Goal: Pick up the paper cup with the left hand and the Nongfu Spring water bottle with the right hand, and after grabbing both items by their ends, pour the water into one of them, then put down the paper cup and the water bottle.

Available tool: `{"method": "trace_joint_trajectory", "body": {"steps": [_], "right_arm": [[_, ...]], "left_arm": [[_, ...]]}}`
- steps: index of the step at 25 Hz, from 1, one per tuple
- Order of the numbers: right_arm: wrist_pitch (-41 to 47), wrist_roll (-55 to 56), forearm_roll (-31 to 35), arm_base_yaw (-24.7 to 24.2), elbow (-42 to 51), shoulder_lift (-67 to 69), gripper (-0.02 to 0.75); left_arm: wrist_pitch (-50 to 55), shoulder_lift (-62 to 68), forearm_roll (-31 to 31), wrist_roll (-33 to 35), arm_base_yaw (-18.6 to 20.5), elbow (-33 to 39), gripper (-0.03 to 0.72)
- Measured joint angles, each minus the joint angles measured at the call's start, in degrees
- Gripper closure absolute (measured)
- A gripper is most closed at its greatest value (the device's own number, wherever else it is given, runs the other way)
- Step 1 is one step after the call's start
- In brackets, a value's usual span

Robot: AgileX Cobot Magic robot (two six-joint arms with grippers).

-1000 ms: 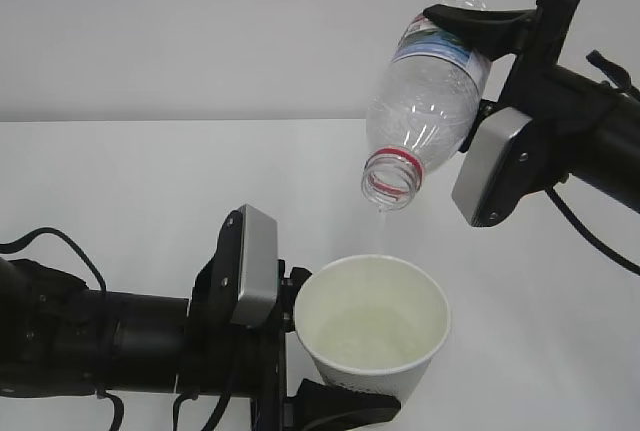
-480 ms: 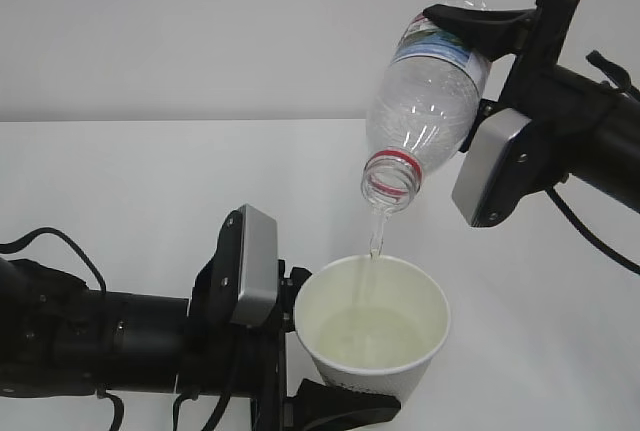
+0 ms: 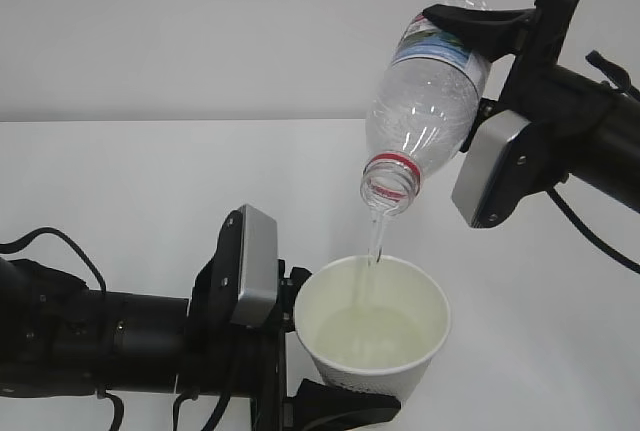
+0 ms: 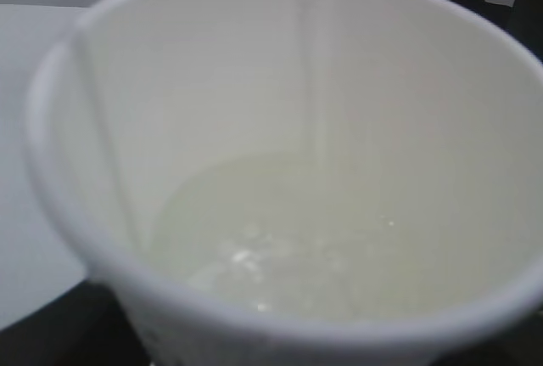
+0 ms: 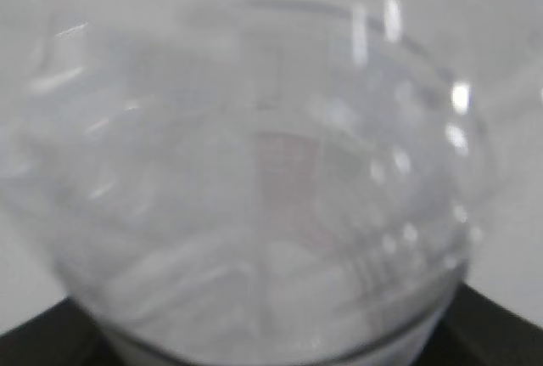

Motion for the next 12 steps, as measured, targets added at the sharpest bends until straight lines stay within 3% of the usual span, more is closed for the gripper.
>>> {"method": "trace_joint_trajectory", "body": {"steps": [12], "right_arm": [[0.0,-0.12,0.0,0.0,0.0,0.0,0.255]], "left_arm": [[0.0,0.0,-0.09,0.0,0.0,0.0,0.118]]}}
